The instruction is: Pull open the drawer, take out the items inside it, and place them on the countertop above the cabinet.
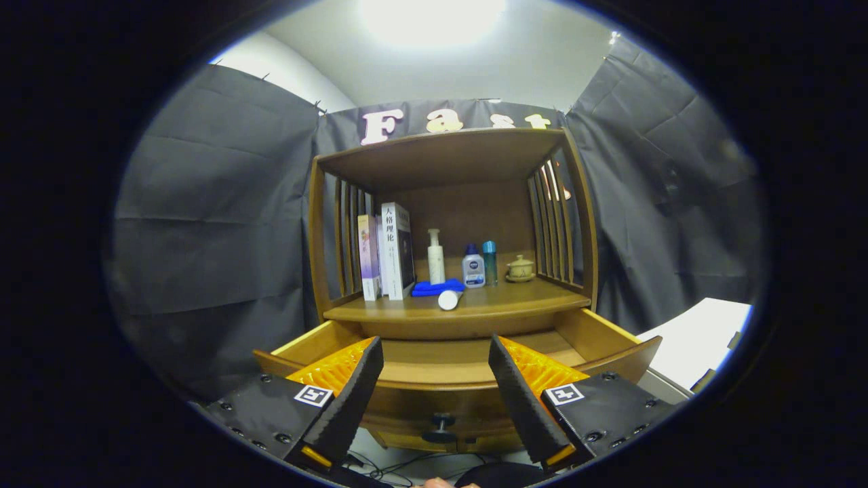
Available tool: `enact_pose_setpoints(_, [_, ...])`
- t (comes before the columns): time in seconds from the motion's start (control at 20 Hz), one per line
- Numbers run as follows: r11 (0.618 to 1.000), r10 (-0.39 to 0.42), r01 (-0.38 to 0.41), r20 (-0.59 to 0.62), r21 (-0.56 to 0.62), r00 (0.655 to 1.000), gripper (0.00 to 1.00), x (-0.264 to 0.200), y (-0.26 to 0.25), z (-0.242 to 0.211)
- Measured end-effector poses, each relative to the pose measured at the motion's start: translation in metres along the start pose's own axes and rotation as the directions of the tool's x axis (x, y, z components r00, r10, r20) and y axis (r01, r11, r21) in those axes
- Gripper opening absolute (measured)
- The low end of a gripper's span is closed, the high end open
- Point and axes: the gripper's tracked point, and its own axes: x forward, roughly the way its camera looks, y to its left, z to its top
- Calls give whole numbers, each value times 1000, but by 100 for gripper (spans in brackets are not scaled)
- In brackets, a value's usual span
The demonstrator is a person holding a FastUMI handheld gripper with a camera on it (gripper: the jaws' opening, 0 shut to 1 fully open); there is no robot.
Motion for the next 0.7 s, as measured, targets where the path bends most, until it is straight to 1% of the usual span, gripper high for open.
enact_pose_setpoints(0.1, [999, 25, -26, -37, -19, 999, 98, 2, 7, -15])
enact_pose_setpoints(0.15, [999, 23, -25, -52, -31, 998, 98, 3, 7, -22])
enact_pose_setpoints(0.25, [999, -6, 2, -81, -45, 997, 98, 3, -1, -37])
enact_pose_setpoints(0.5, [999, -38, 37, -138, -6, 990, 98, 9, -7, -73])
enact_pose_setpoints(0.7, [998, -68, 66, -172, -19, 983, 98, 20, -14, -89])
